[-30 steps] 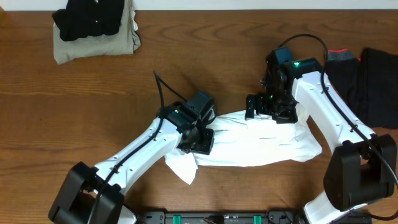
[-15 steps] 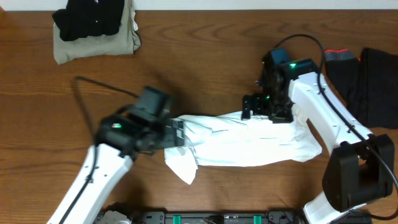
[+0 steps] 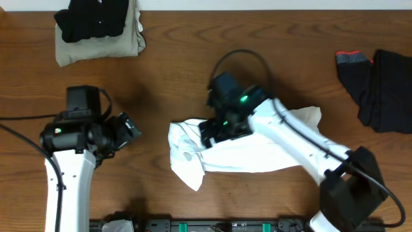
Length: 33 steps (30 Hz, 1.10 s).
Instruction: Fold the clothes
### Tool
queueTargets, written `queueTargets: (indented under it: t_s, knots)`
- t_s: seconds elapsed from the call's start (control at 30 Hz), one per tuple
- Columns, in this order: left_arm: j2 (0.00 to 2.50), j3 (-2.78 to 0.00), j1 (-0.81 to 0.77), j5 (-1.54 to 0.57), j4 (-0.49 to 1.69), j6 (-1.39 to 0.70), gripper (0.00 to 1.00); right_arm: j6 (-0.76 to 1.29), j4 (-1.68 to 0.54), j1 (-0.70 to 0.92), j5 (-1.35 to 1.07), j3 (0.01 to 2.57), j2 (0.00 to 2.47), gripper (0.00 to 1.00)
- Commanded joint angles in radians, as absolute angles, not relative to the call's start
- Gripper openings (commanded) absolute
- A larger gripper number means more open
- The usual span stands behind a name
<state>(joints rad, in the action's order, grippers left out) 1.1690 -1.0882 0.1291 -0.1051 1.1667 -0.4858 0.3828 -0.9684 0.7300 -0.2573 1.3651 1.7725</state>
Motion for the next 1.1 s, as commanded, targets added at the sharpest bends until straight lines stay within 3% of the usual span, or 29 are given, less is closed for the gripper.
queueTargets:
  t_s: [0.0, 0.43, 1.07]
  knots:
    - [1.163, -1.098, 0.173, -0.112, 1.186, -0.496, 0.98, 0.439, -0.935, 0.823, -0.155, 1.365, 1.769, 0.98]
    - [1.163, -1.097, 0.191, -0.112, 1.205, -0.494, 0.98, 0.381, -0.792, 1.047, 0.126, 1.365, 1.808, 0.99]
    - [1.163, -1.077, 0.191, -0.084, 1.211, -0.492, 0.98, 0.382, -0.710, 1.056, 0.158, 1.376, 1.947, 0.89]
